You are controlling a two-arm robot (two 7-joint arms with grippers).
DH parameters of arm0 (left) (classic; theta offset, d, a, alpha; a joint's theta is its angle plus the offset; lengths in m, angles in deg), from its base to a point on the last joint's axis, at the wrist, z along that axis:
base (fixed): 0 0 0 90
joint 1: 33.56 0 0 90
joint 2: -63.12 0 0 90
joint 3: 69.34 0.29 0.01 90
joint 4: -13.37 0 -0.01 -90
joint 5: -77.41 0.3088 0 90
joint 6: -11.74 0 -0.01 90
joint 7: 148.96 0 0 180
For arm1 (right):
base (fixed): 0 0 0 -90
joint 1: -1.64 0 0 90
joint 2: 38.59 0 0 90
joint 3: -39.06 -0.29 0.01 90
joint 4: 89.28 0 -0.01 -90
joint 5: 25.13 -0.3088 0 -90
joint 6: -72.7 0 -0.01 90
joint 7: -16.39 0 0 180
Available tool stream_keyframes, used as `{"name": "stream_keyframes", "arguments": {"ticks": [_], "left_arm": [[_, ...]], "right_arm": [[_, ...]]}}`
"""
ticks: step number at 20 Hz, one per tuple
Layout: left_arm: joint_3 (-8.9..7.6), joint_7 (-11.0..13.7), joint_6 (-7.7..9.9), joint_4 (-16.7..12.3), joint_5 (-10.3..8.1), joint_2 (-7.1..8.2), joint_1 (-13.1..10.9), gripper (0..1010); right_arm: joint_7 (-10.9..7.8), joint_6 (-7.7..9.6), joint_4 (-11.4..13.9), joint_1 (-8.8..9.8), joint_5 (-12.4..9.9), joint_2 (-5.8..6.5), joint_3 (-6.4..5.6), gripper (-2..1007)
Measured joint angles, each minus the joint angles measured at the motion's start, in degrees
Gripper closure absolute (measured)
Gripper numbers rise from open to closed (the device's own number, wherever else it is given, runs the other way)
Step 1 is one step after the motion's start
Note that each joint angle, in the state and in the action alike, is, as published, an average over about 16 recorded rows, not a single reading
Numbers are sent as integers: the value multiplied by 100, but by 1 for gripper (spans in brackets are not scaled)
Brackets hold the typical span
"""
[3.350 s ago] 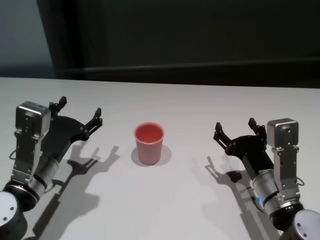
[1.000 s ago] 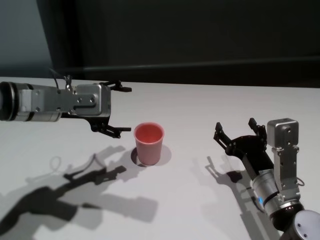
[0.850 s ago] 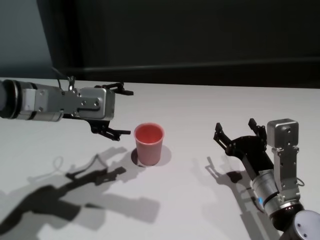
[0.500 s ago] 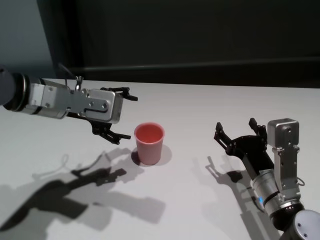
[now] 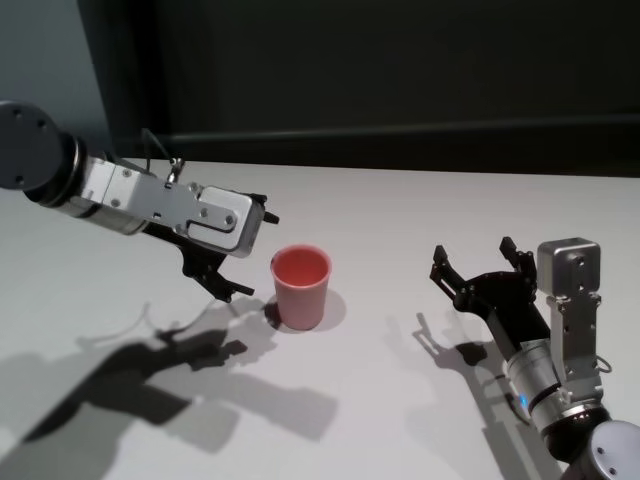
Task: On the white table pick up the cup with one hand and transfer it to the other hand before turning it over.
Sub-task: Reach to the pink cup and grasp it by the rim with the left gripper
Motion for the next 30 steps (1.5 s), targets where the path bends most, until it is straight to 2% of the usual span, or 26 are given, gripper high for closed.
{"name": "stream_keyframes", "arguments": {"ticks": [7, 14, 30], "left_arm": [[385, 273, -161, 540, 159, -281, 388, 9], [704, 417, -343, 976, 286, -559, 673, 9], [1279, 627, -612, 1409, 520, -935, 1079, 9]], "right_arm": [[0, 0, 0, 0, 0, 0, 0, 3], [0, 0, 0, 0, 0, 0, 0, 3], [0, 0, 0, 0, 0, 0, 0, 3]]}}
